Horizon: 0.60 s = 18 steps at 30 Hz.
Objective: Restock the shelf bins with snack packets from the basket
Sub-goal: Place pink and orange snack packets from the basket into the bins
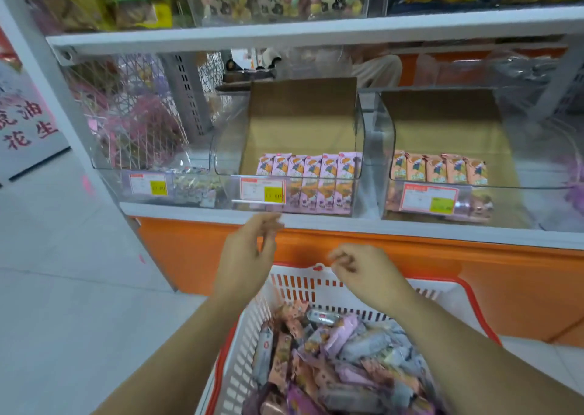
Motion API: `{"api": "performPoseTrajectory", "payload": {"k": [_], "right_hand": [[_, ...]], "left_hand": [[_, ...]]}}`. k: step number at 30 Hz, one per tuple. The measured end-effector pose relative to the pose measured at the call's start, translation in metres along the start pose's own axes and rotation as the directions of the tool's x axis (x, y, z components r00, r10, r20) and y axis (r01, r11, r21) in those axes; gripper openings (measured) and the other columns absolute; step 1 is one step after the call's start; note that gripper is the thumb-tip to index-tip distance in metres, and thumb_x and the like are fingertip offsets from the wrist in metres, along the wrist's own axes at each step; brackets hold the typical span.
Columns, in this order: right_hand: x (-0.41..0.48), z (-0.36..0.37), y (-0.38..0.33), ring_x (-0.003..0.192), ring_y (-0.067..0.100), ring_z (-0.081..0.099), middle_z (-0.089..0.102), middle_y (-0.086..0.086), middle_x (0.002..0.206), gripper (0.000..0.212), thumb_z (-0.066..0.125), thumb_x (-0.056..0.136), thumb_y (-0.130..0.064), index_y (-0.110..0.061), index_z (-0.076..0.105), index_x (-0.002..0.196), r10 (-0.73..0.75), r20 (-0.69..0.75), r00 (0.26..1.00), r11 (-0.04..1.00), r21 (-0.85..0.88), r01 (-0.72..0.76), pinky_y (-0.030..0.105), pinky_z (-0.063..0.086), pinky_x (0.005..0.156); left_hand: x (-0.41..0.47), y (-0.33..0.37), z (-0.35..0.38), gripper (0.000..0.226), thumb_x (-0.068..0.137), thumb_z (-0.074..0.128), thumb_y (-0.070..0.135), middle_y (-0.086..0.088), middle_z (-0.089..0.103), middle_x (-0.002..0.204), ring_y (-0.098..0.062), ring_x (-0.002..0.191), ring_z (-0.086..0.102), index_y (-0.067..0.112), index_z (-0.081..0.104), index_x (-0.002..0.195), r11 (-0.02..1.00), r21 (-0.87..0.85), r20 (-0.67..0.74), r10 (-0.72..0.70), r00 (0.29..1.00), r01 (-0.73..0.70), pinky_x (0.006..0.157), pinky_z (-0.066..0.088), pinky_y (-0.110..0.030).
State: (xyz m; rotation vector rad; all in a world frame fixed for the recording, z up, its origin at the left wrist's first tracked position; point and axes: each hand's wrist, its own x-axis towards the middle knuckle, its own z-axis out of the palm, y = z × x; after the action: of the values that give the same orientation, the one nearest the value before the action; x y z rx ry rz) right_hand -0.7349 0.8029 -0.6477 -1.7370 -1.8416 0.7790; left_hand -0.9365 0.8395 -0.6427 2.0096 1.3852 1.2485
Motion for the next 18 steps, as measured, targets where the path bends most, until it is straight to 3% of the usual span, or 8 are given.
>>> {"api": "performPoseTrajectory", "payload": {"k": [3,6,9,14,16,18], "right_hand": [[-0.011,0.02,0.033,0.107,0.018,0.057,0.061,0.003,0.124,0.026,0.048,0.096,-0.012,-0.012,0.063,0.117,0.149,0.125,0.981,0.987,-0.08,-0.139,0.025,0.045,0.091],[-0.022,0.049,0.06,0.1,0.018,0.057,0.059,0.006,0.126,0.027,0.047,0.097,-0.012,-0.011,0.061,0.12,0.244,0.206,0.948,0.968,-0.115,-0.224,0.024,0.045,0.086],[-0.026,0.076,0.079,0.11,0.019,0.057,0.057,0.006,0.132,0.033,0.051,0.096,-0.015,-0.016,0.056,0.128,0.29,0.29,0.912,0.954,-0.17,-0.249,0.03,0.045,0.097],[-0.003,0.089,0.102,0.128,0.025,0.045,0.042,0.007,0.145,0.042,0.052,0.097,-0.021,-0.015,0.044,0.138,0.388,0.299,0.872,0.918,-0.21,-0.336,0.036,0.038,0.105],[0.006,0.091,0.109,0.126,0.027,0.046,0.042,0.01,0.145,0.047,0.052,0.098,-0.022,-0.013,0.039,0.141,0.409,0.268,0.872,0.906,-0.234,-0.353,0.037,0.039,0.103],[0.014,0.099,0.116,0.112,0.028,0.055,0.042,0.013,0.144,0.053,0.052,0.098,-0.021,-0.013,0.031,0.145,0.45,0.233,0.862,0.887,-0.224,-0.403,0.036,0.045,0.092]], "left_hand": [[-0.051,-0.038,0.012,0.031,0.094,0.05,0.008,0.019,0.065,0.103,0.0,0.101,0.06,0.026,0.059,0.119,0.987,0.079,0.132,-0.148,0.98,0.139,0.088,0.05,-0.029],[-0.082,-0.075,0.014,0.036,0.094,0.049,0.008,0.009,0.058,0.125,-0.013,0.12,0.05,0.024,0.056,0.126,0.948,0.261,0.218,-0.244,0.945,0.185,0.1,0.04,-0.028],[-0.096,-0.098,0.016,0.041,0.094,0.05,0.011,0.007,0.043,0.14,-0.017,0.132,0.034,0.024,0.049,0.133,0.901,0.384,0.283,-0.326,0.902,0.205,0.108,0.029,-0.029],[-0.105,-0.109,0.026,0.041,0.095,0.049,0.014,0.014,0.036,0.144,-0.012,0.132,0.032,0.027,0.048,0.133,0.883,0.396,0.259,-0.372,0.891,0.254,0.101,0.039,-0.032],[-0.105,-0.109,0.027,0.04,0.093,0.05,0.014,0.015,0.037,0.142,-0.011,0.13,0.034,0.028,0.051,0.13,0.887,0.388,0.239,-0.36,0.902,0.251,0.097,0.043,-0.033],[-0.106,-0.111,0.027,0.039,0.092,0.051,0.014,0.016,0.038,0.141,-0.01,0.129,0.036,0.028,0.053,0.129,0.887,0.387,0.236,-0.36,0.903,0.253,0.095,0.045,-0.034]]}}
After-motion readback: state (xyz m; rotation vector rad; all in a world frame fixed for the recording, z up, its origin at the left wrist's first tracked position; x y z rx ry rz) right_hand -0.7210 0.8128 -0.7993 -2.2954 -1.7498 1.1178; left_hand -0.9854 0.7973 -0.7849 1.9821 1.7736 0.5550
